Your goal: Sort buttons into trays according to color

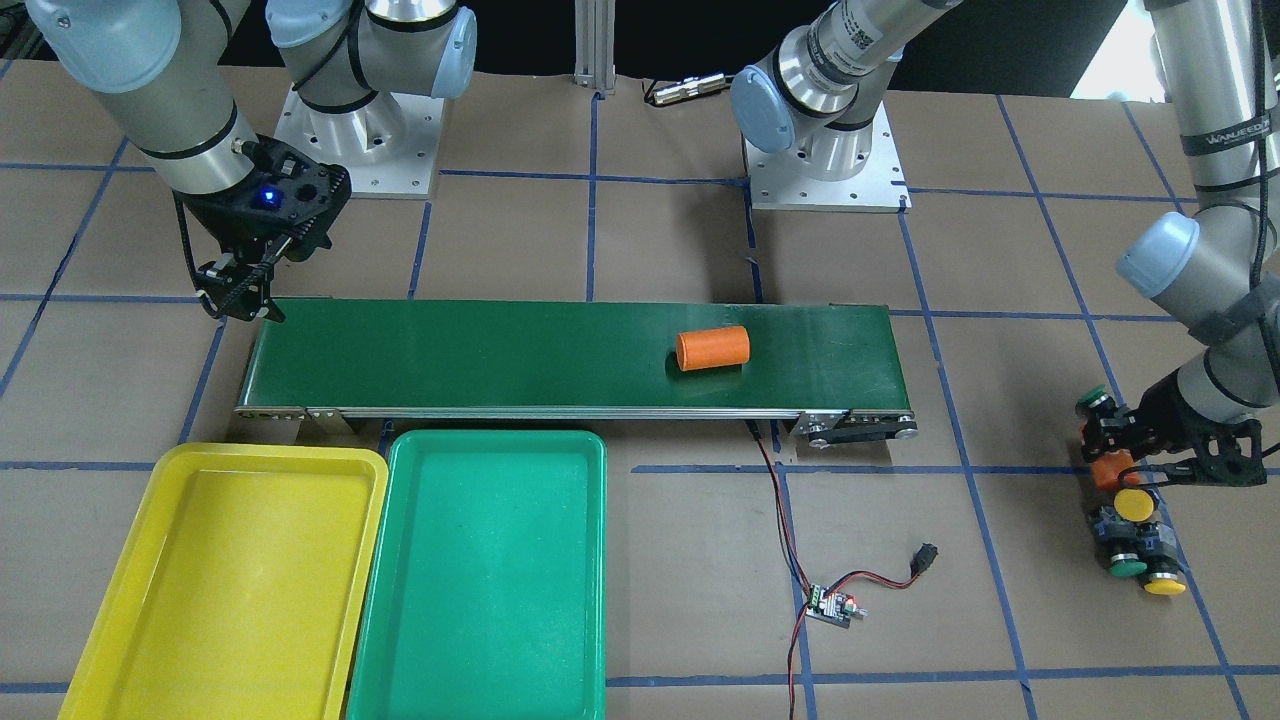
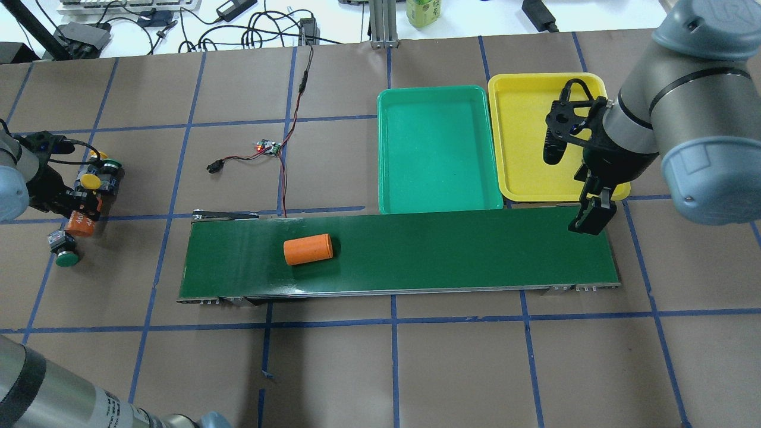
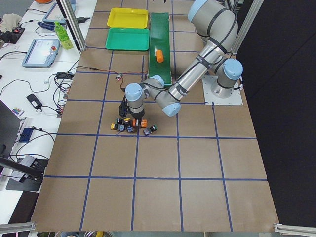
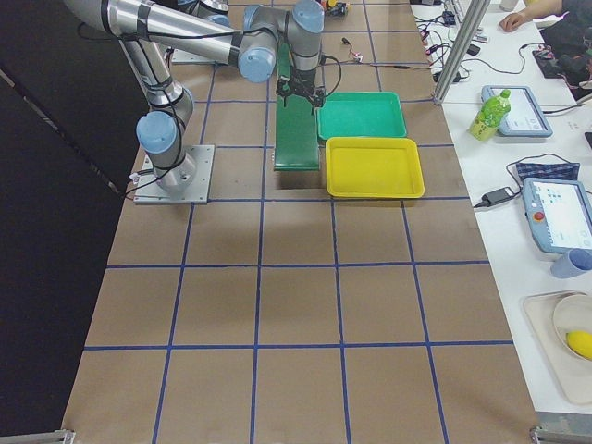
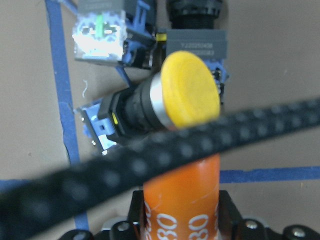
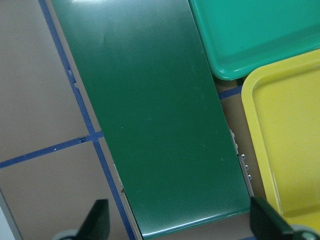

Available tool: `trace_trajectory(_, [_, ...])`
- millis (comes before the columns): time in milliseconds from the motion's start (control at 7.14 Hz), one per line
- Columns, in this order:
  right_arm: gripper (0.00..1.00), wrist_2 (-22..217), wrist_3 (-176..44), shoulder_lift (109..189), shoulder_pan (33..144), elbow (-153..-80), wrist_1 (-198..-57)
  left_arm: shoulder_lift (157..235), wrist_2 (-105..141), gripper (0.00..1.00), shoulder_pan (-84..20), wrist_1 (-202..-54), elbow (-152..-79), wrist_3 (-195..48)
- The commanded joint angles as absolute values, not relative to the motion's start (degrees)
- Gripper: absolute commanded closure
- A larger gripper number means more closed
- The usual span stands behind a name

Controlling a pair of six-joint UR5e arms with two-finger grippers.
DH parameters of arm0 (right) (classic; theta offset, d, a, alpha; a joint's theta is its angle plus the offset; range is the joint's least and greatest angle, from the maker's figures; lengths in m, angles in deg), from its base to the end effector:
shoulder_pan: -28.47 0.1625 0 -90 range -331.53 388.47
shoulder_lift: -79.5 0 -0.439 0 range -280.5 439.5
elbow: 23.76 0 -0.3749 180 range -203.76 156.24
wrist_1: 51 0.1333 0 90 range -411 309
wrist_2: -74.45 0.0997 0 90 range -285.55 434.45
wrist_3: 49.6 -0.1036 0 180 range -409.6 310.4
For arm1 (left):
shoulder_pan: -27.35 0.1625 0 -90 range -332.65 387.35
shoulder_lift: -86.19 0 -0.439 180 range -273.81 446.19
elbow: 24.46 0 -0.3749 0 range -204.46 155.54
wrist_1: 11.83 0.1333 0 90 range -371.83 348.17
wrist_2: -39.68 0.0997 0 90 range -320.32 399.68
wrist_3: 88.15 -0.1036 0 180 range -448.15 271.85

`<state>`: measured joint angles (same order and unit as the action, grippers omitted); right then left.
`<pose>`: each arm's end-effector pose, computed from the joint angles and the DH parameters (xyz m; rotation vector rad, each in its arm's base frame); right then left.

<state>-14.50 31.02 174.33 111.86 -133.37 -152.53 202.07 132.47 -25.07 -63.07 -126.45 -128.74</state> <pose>0.0860 -0.4320 0.3952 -1.8585 2.4672 0.0439 0.2575 -0.5449 0.2254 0.0807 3.0928 0.0288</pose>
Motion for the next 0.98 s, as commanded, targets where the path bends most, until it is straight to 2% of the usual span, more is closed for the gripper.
trace_trajectory(0, [0.00, -14.23, 37.92, 174.25, 111.87, -133.62, -152.42, 195.12, 132.32, 1.00, -25.82, -70.91, -127.12, -128.67])
trace_trajectory(280, [0.00, -13.96, 39.26, 173.98, 112.14, -134.15, -153.21, 187.04, 131.71, 1.00, -28.08, -77.54, -128.60, -130.32])
trace_trajectory(701, [0.00, -14.40, 47.66, 174.16, 112.05, -145.28, -172.85, 178.58, 132.06, 1.00, -45.81, -80.55, -133.25, -134.12])
trace_trajectory(841, [0.00, -14.14, 49.18, 174.16, 111.96, -146.27, -173.51, 176.99, 132.32, 1.00, -50.82, -80.64, -135.10, -135.25])
